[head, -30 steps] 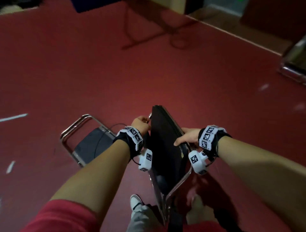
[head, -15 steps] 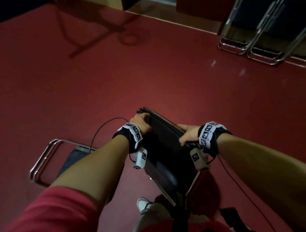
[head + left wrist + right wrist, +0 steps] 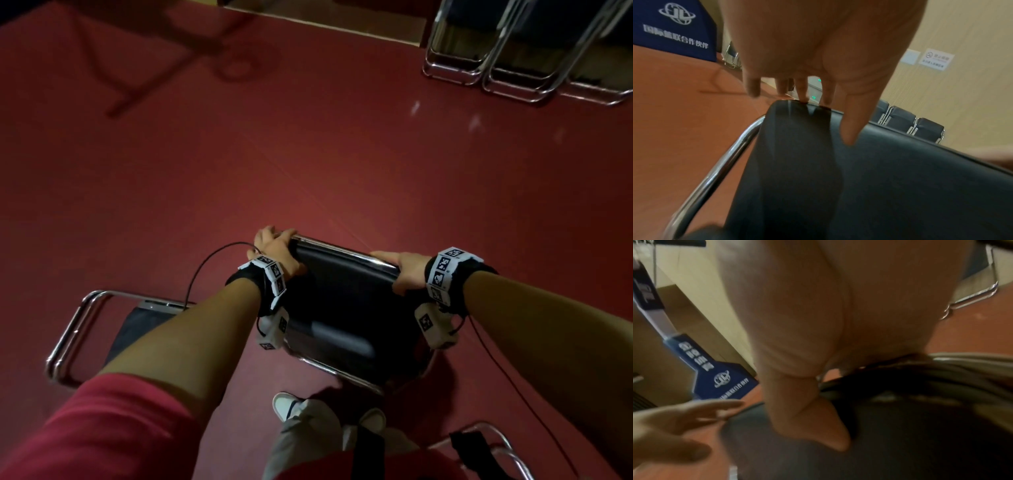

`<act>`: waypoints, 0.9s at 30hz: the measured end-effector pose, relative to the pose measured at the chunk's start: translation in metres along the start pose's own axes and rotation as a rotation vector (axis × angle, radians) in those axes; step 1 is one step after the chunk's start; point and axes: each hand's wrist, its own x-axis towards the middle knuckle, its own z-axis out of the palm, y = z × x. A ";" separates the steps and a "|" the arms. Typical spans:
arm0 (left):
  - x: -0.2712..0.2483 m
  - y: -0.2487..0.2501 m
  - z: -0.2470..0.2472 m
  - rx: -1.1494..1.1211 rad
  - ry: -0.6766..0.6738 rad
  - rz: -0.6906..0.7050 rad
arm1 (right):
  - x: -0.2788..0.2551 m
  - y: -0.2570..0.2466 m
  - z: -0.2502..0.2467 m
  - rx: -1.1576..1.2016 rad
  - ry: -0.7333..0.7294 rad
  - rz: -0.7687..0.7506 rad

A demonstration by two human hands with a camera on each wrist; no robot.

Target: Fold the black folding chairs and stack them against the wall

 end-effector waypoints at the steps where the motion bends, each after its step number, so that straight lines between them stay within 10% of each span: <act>1: -0.001 0.001 0.002 -0.005 -0.006 -0.014 | -0.004 0.009 0.000 -0.003 0.007 -0.014; 7: -0.006 -0.002 0.021 -0.214 -0.186 -0.069 | -0.018 0.054 0.011 -0.107 0.106 -0.018; 27: -0.016 -0.052 0.044 -0.982 0.041 -0.200 | -0.009 0.106 0.084 0.738 0.704 0.158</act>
